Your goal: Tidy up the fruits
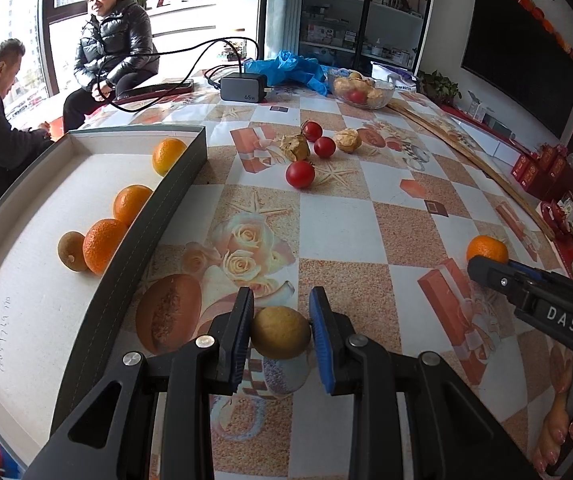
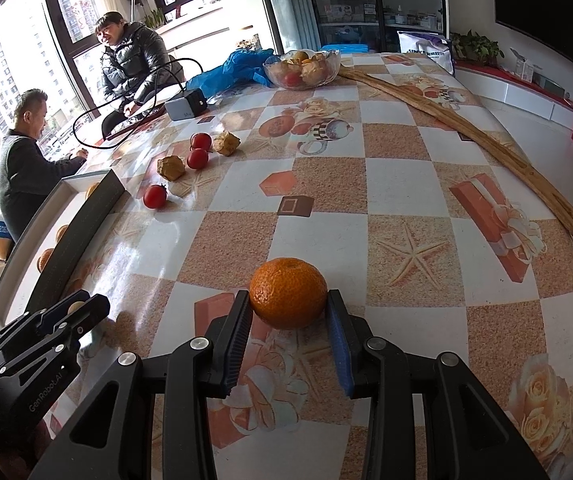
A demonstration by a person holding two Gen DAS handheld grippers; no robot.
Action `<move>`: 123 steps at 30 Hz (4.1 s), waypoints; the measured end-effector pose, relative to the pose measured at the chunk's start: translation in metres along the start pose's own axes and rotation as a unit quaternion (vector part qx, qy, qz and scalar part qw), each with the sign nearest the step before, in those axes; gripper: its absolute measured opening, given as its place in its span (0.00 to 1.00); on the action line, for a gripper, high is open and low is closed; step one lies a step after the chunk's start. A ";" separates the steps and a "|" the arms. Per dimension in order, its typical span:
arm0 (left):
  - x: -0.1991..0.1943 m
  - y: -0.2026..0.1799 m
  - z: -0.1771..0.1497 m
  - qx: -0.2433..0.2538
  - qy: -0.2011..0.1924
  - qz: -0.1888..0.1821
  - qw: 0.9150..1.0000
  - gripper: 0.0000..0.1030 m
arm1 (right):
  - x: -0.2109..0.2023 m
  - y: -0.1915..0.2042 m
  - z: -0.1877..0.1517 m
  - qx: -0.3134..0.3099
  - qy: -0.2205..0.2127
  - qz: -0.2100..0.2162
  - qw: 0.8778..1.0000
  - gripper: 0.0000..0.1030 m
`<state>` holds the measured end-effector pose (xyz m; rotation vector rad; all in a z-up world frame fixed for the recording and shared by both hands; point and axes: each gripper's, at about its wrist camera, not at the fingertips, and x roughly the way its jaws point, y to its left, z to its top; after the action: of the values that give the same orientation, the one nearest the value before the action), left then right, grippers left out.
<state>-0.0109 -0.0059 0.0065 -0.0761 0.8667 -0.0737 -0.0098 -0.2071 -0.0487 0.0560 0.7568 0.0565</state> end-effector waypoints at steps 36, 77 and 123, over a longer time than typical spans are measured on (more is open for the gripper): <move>-0.012 0.196 0.020 -0.139 0.049 0.147 0.978 0.34 | 0.081 0.277 0.074 -0.224 0.104 0.138 0.959 0.38; -0.023 0.050 0.066 -0.005 -0.004 0.060 0.998 0.81 | 0.128 0.028 0.162 0.029 0.077 -0.004 0.997 1.00; 0.045 -0.015 0.032 0.038 0.017 0.006 0.999 0.46 | 0.011 -0.014 0.010 -0.079 -0.007 -0.017 0.997 0.91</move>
<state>0.0422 -0.0240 -0.0051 0.0005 0.8977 -0.0970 0.0049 -0.2209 -0.0498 -0.1078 0.7368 0.0831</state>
